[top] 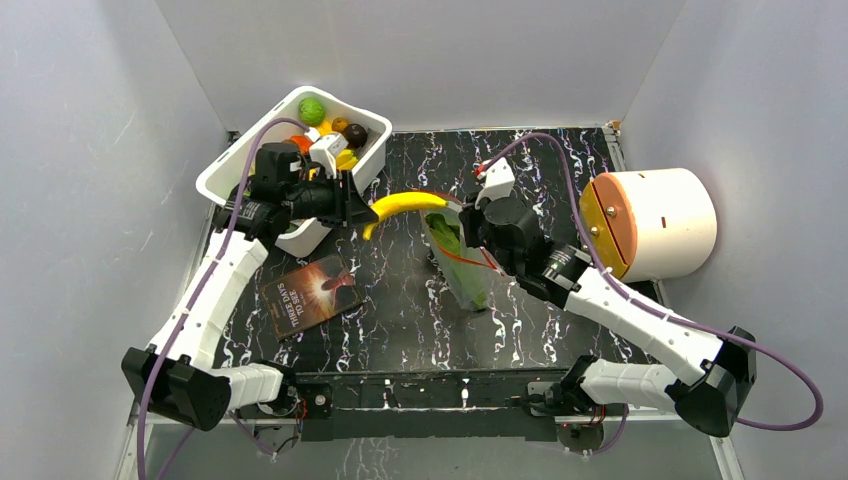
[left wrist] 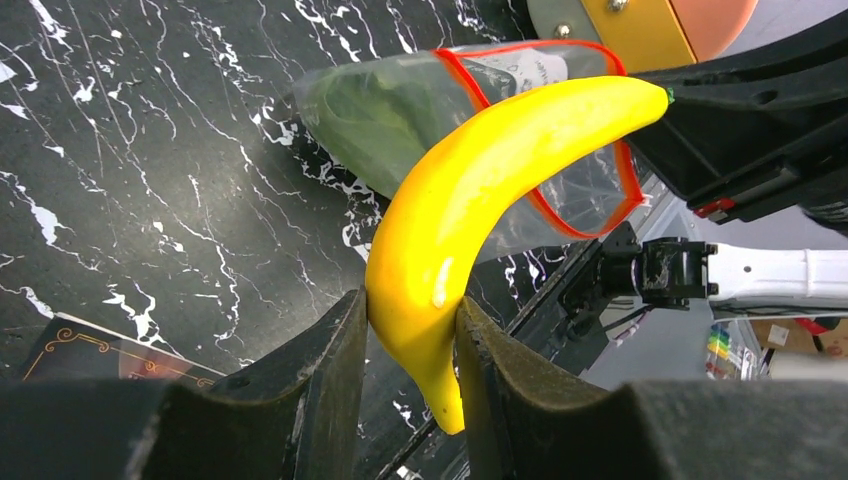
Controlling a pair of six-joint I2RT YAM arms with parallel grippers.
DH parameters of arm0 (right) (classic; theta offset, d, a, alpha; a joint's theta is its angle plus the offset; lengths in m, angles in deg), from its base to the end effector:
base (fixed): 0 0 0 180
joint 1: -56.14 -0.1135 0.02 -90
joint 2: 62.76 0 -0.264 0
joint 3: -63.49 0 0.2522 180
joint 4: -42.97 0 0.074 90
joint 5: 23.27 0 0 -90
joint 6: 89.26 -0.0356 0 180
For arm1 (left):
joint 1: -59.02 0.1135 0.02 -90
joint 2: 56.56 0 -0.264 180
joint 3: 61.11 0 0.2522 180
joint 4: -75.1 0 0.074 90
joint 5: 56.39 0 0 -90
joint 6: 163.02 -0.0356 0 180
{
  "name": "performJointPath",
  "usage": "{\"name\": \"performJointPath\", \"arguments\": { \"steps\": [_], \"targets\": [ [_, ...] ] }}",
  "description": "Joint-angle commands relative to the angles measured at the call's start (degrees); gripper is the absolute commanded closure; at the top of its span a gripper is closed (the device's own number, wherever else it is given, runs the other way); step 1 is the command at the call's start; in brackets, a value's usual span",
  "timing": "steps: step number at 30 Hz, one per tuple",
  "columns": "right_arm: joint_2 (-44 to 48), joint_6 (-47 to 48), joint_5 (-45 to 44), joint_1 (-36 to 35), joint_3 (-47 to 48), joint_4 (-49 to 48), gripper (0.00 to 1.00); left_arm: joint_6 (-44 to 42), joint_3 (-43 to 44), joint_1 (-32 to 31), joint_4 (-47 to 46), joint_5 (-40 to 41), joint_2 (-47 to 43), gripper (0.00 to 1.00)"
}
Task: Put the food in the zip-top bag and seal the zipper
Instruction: Place the fake fruit in the zipper food storage bag.
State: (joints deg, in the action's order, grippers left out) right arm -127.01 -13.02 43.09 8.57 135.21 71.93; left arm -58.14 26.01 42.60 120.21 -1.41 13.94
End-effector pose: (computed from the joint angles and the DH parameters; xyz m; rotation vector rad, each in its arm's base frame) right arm 0.1823 0.1783 0.3450 -0.2944 1.9033 0.3190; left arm 0.2477 -0.0943 0.3853 0.4171 2.0680 -0.9627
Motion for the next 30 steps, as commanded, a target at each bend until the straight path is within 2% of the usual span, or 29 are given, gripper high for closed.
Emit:
{"name": "performJointPath", "arguments": {
  "steps": [1, 4, 16, 25, 30],
  "targets": [
    [-0.80, 2.50, -1.34, 0.11, 5.05, -4.04, 1.00, -2.46, 4.66, -2.78, 5.77, 3.41, 2.67, 0.97],
    [-0.60, 5.85, 1.15, 0.11, 5.17, -4.75, 1.00, -4.00, 6.79, -4.52, 9.86, 7.05, 4.64, 0.97],
    [-0.48, 11.11, 2.05, 0.11, 5.73, -5.99, 1.00, -4.77, 14.39, -9.01, 17.94, 15.73, 11.21, 0.97],
    [-2.72, 6.23, 7.53, 0.03, 6.16, -7.24, 1.00, -4.08, 20.41, -13.55, 20.58, 20.26, 16.48, 0.97],
    [-4.00, 4.22, 10.48, -0.07, 5.57, -7.65, 1.00, -1.82, 21.71, -14.22, 19.51, 18.04, 17.28, 0.95]
  ]
}}
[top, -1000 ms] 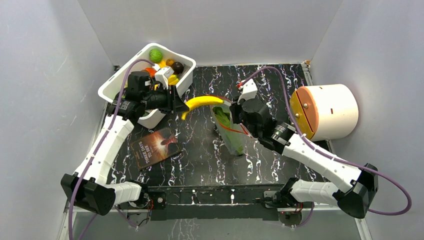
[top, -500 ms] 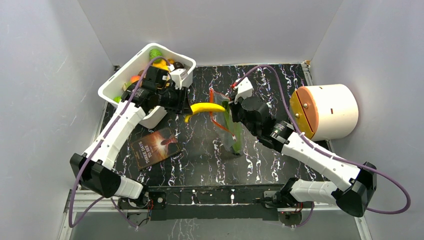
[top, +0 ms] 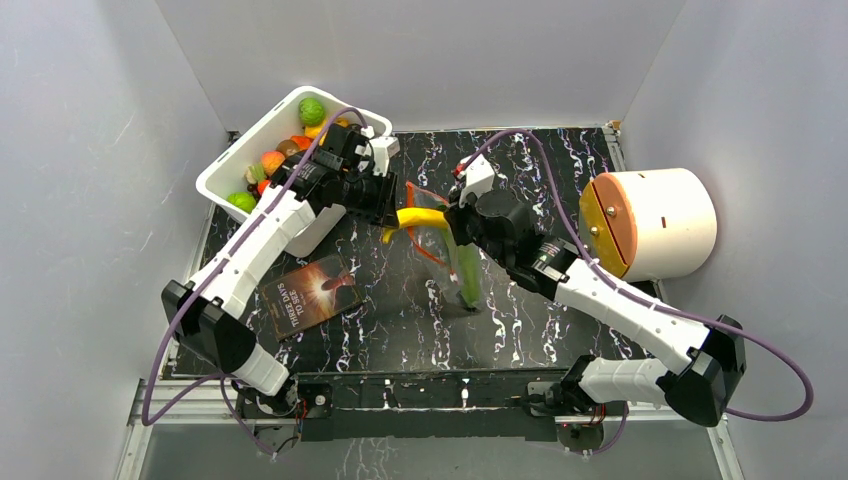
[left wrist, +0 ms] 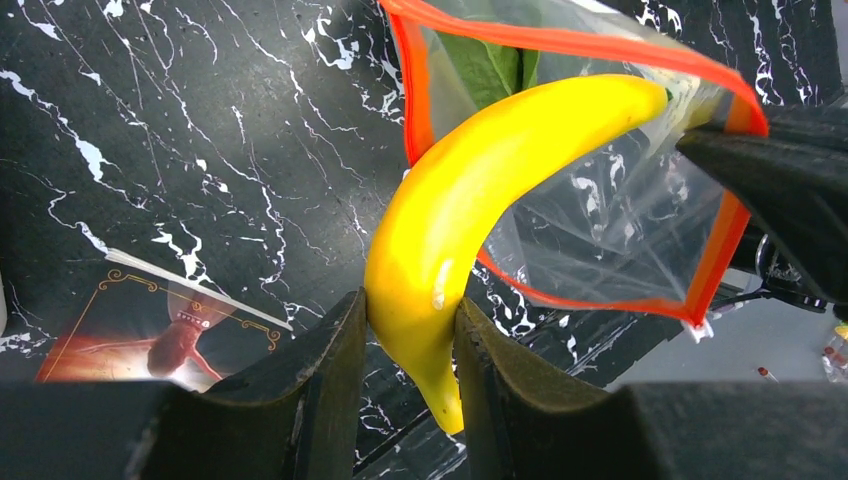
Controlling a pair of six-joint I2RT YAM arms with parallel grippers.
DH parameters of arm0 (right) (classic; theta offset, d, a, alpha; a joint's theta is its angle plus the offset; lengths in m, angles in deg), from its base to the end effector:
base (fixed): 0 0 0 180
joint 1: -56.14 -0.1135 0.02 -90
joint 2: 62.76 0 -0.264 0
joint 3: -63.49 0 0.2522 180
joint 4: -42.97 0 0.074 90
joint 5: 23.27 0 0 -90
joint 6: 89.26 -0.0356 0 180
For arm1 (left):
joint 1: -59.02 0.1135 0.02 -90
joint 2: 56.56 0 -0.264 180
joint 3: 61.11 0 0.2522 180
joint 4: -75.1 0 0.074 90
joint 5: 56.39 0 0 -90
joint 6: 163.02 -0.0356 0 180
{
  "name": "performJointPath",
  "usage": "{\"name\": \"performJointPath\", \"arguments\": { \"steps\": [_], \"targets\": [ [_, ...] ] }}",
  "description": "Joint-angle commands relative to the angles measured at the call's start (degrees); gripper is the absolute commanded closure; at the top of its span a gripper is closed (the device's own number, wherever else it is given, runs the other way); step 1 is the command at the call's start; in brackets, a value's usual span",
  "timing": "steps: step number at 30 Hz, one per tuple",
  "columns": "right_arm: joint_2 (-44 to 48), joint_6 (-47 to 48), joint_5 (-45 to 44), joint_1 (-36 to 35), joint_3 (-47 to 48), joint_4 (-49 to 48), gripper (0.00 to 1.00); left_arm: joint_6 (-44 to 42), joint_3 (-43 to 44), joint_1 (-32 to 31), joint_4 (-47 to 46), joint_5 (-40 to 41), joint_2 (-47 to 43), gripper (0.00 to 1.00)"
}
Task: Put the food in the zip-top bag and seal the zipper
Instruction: Place the fake fruit in the zipper food storage bag.
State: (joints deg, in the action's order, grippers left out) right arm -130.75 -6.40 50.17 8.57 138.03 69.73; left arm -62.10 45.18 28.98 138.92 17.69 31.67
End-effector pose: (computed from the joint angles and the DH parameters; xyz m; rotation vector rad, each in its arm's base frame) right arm 0.1917 0.1947 0.3497 -0.4794 1.8647 0.3663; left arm 0.2783 -0.1722 0.3780 0.5398 2.3733 -0.6639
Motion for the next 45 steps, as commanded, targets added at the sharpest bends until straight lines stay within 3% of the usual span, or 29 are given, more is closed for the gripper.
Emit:
{"name": "performJointPath", "arguments": {
  "steps": [1, 31, 33, 35, 39, 43, 45],
  "targets": [
    [-0.22, -2.78, 3.76, -0.07, 2.36, -5.87, 1.00, 2.92, 2.18, -0.71, -0.04, -1.93, -0.86, 0.95],
    [1.51, -7.51, 11.59, -0.11, -1.89, -10.64, 1.00, 10.15, -8.88, -0.83, -19.91, -15.17, -4.26, 0.89],
    [1.94, -7.89, 10.71, -0.15, -2.02, -10.53, 1.00, 10.26, -9.39, -0.89, -20.63, -17.18, -4.29, 0.82],
    [2.50, -8.71, 9.58, -0.15, -2.21, -10.53, 1.00, 10.63, -9.66, -0.82, -20.99, -17.98, -4.72, 0.69],
    [3.03, -11.54, 6.47, -0.11, -2.08, -9.51, 1.00, 11.21, -10.35, -0.84, -22.03, -15.72, -7.01, 0.43],
    [2.93, -13.02, 4.11, -0.07, -0.67, -5.28, 1.00, 11.67, -8.81, -0.82, -22.02, -14.08, -9.51, 0.21],
    [3.74, -13.87, 3.42, -0.08, -1.28, -5.32, 1.00, 11.60, -8.81, -0.88, -22.20, -11.90, -12.87, 0.15]
  ]
}}
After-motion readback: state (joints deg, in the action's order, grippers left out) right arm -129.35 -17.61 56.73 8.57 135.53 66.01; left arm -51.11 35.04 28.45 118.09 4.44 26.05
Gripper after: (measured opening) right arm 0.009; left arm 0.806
